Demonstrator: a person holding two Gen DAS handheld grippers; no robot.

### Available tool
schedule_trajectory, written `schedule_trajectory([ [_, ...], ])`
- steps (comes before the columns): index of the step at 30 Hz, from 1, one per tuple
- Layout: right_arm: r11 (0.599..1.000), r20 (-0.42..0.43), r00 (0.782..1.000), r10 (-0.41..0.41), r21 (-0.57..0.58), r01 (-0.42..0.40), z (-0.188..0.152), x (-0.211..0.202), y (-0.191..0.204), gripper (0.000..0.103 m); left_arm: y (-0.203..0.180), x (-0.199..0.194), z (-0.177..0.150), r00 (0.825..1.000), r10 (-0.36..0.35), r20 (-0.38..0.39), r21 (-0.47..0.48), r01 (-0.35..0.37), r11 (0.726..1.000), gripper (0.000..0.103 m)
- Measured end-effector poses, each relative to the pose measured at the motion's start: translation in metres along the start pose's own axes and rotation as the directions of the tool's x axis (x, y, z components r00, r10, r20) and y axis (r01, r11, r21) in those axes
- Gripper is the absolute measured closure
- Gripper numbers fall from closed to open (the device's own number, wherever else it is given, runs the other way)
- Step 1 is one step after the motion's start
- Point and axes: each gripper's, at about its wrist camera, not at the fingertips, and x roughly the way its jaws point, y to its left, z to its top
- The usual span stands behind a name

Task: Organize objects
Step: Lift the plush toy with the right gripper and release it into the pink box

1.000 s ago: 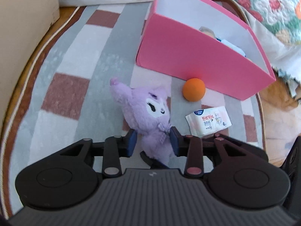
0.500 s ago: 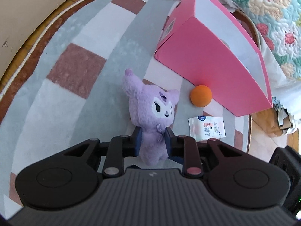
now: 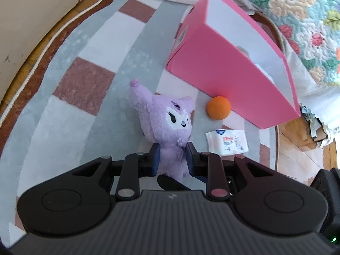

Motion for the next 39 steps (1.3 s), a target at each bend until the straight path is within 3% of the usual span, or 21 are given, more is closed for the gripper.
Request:
schedule_trajectory([
  [10,0.984,0.122,0.988,-0.093,-0.137,0.109,0.005,-0.047,0.033,0.061,-0.033,-0.052,0.002,0.997,-0.054,0.048,0.11,0.048,0.993,0.079],
  [21,0.973,0.222,0.961,-0.167,-0.12,0.197,0.019,-0.102,0.034,0.061,-0.096,-0.092,0.01,0.995,-0.078,0.064,0.294,0.056,0.954,0.079],
  [31,0.975,0.282,0.94,-0.193,-0.055,0.217,0.091,-0.111,0.007,0.061,-0.144,-0.095,0.083,0.993,-0.075,0.093,0.36,0.037,0.932,0.078],
  [37,0.99,0.229,0.963,-0.143,0.024,0.142,0.129,-0.081,-0.023,0.07,-0.157,-0.052,0.134,0.995,-0.046,0.092,0.39,0.007,0.921,0.079],
  [39,0.987,0.218,0.962,-0.162,0.019,0.162,0.138,-0.064,-0.03,0.073,-0.152,-0.033,0.149,0.997,-0.02,0.075,0.381,-0.01,0.925,0.079],
])
